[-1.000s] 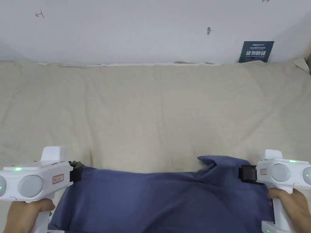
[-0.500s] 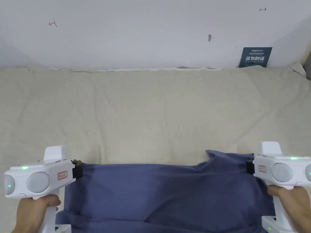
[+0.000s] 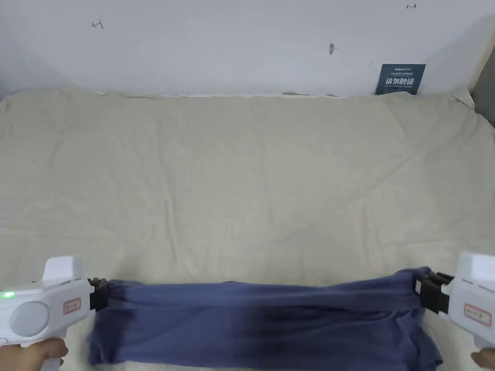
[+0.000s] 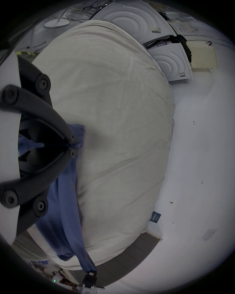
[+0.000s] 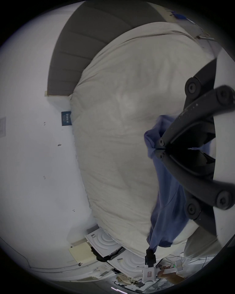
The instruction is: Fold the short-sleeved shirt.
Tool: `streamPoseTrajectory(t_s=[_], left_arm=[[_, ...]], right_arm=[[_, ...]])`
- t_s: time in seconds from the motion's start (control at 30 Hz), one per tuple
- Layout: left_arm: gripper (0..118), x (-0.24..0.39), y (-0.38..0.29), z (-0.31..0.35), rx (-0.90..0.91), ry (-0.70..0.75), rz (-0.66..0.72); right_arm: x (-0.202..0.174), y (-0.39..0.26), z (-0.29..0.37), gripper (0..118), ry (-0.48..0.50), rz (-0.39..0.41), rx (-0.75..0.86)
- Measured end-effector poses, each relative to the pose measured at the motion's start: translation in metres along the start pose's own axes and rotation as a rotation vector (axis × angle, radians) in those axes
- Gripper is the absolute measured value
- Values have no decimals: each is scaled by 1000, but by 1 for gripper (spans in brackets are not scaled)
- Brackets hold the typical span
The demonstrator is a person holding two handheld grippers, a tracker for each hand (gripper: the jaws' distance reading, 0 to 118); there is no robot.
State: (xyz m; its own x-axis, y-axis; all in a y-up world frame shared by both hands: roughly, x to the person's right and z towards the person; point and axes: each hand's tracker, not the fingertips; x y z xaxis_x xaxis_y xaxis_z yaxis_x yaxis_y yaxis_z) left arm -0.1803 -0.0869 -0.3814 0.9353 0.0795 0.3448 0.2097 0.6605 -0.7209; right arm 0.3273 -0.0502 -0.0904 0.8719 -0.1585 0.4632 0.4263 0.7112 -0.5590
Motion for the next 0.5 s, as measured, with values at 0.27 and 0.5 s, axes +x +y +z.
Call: streamPoseTrajectory(t_s=[0.27, 0.5], left_arm=[[3, -1, -54, -18, -95, 45, -3], [58, 10, -54, -21, -145, 73, 11]], right_arm=[[23, -71, -32, 3, -101, -93, -138], [28, -73, -37, 37, -121, -140, -149]])
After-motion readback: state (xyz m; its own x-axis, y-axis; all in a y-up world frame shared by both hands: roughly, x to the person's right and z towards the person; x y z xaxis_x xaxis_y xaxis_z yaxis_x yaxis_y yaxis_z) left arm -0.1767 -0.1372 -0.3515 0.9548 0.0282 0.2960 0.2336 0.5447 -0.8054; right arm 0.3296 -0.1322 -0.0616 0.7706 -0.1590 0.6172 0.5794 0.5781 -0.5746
